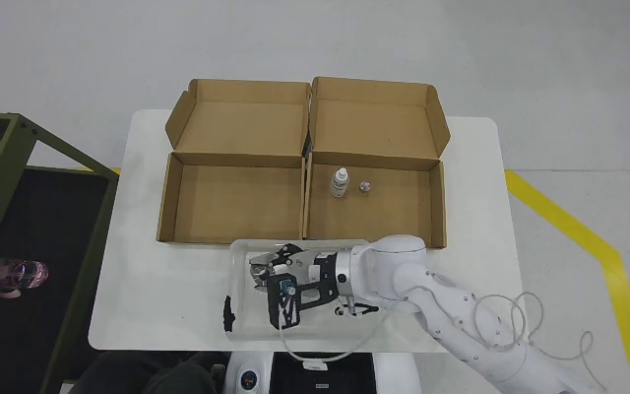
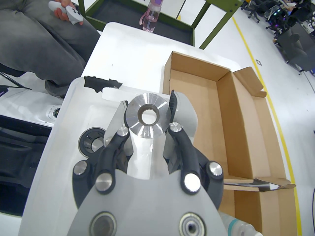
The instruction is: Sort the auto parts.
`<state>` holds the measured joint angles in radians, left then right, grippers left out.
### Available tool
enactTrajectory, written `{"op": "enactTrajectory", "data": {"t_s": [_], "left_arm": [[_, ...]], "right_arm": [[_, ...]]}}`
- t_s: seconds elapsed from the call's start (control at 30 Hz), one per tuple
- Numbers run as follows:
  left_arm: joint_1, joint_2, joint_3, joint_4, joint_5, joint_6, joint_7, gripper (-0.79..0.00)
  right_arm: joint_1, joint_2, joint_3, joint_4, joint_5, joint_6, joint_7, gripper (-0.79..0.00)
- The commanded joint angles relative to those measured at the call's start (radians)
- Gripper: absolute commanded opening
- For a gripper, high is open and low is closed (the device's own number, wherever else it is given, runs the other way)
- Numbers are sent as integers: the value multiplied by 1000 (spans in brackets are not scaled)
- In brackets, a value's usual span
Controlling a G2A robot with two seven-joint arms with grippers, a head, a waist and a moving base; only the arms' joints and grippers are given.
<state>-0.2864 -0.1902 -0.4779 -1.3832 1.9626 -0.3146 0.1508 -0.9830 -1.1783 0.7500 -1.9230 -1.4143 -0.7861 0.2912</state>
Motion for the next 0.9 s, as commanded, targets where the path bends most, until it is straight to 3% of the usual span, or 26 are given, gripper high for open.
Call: {"op": "enactTrajectory", "data": {"t_s": [0.0,0.5,0.87], "left_arm": [[0,0,0,0,0,0,0,0],[0,0,0,0,0,0,0,0],[0,0,0,0,0,0,0,0]], "right_arm": [[-10,4,23,-19,-4,5,-12,-785],[-35,23,154,-62,33,5,-76,-785],[-2,16,175,-13,55,47,-99,-785]]}}
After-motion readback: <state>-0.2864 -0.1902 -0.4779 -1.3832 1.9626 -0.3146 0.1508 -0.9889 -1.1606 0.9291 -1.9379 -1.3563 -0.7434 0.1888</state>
